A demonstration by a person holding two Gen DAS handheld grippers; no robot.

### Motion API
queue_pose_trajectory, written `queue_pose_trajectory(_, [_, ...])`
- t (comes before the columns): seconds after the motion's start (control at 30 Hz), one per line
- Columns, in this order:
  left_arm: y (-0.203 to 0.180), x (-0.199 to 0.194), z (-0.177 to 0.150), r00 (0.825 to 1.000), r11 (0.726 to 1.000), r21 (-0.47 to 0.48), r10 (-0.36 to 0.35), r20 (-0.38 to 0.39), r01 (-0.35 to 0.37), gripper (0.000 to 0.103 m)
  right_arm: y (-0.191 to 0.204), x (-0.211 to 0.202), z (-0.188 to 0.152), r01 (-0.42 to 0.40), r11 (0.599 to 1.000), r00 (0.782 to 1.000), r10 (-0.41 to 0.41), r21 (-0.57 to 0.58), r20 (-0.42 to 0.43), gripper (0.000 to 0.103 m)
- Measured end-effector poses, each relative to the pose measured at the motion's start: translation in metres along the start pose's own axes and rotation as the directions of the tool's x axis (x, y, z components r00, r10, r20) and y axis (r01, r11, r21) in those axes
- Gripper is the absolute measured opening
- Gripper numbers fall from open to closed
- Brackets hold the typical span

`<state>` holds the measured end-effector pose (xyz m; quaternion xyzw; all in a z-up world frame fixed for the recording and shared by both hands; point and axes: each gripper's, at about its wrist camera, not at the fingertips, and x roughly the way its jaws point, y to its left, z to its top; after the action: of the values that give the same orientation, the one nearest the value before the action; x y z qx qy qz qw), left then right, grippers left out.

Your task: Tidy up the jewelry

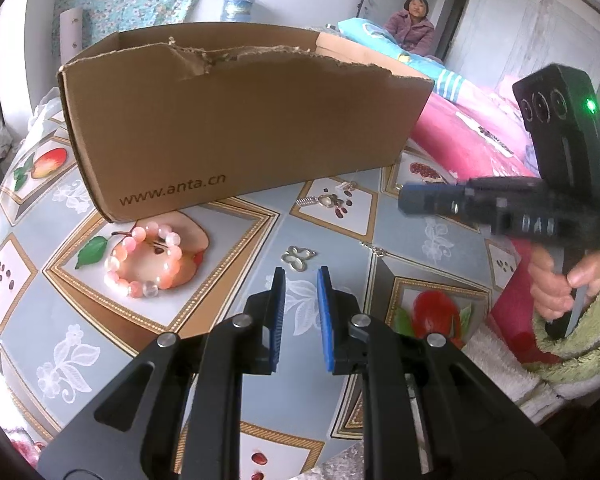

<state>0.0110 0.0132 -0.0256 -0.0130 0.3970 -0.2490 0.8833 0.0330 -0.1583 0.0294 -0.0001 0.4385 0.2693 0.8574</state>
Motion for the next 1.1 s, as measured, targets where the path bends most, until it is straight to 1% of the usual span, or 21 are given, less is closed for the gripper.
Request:
queue_pose_trajectory(0.2, [-0.003, 0.006, 0.001, 1.0, 1.0, 0.002, 0.002, -0.008, -0.002, 0.015, 0.026, 0.014, -0.013, 0.068, 0.986, 0.995, -0.079, -0.151, -0.068, 0.004])
queue_pose_trajectory(0.3, [-0.003, 0.006, 0.001, 1.0, 1.0, 0.002, 0.003, -0.007, -0.003, 0.015, 0.028, 0.023, -0.015, 0.103, 0.977, 0.989, -0.121, -0.188, -0.087, 0.004])
queue_pose_trajectory(0.33, [-0.003, 0.006, 0.001, 1.0, 1.0, 0.001, 0.004, -0.007, -0.004, 0.015, 0.028, 0.025, -0.013, 0.109, 0.976, 0.989, -0.125, -0.191, -0.076, 0.004])
queue_pose_trajectory(0.43, [-0.002, 0.006, 0.001, 1.0, 1.0, -0.004, 0.005, -0.004, -0.005, 0.015, 0.025, 0.033, -0.006, 0.115, 0.978, 0.99, -0.128, -0.175, -0.064, 0.004])
queue_pose_trajectory(0.53, [-0.001, 0.007, 0.001, 1.0, 1.0, -0.013, 0.005, -0.003, -0.005, 0.015, 0.018, 0.038, 0.001, 0.108, 0.987, 0.992, -0.115, -0.122, -0.053, 0.004])
queue_pose_trajectory(0.67, [0.001, 0.006, 0.0, 1.0, 1.0, -0.019, 0.003, 0.004, -0.003, 0.015, 0.005, 0.026, 0.002, 0.087, 0.995, 0.995, -0.089, -0.042, -0.037, 0.004])
queue_pose_trajectory(0.8, [0.003, 0.006, -0.001, 1.0, 1.0, -0.023, 0.0, 0.003, 0.0, 0.015, 0.001, 0.018, -0.004, 0.081, 0.997, 0.996, -0.081, -0.003, -0.049, 0.005])
queue_pose_trajectory(0.83, [0.003, 0.005, 0.0, 1.0, 1.0, -0.024, -0.001, 0.004, 0.001, 0.015, 0.001, 0.018, -0.006, 0.081, 0.997, 0.995, -0.081, 0.0, -0.055, 0.008])
queue_pose_trajectory(0.87, [0.003, 0.005, 0.0, 1.0, 1.0, -0.024, -0.003, 0.005, 0.003, 0.015, 0.004, 0.019, -0.008, 0.086, 0.996, 0.994, -0.086, -0.003, -0.06, 0.014])
queue_pose_trajectory(0.97, [0.002, 0.004, 0.001, 1.0, 1.0, -0.019, -0.005, 0.01, 0.005, 0.015, 0.012, 0.03, -0.008, 0.119, 0.992, 0.991, -0.12, -0.029, -0.052, 0.02])
queue_pose_trajectory(1.03, [0.001, 0.002, 0.001, 1.0, 1.0, -0.016, -0.005, 0.013, 0.005, 0.015, 0.02, 0.038, -0.005, 0.126, 0.991, 0.991, -0.128, -0.052, -0.044, 0.021])
queue_pose_trajectory(1.1, [0.002, 0.001, 0.0, 1.0, 1.0, -0.018, -0.004, 0.013, 0.004, 0.015, 0.025, 0.045, -0.001, 0.155, 0.984, 0.987, -0.158, -0.092, -0.026, 0.021])
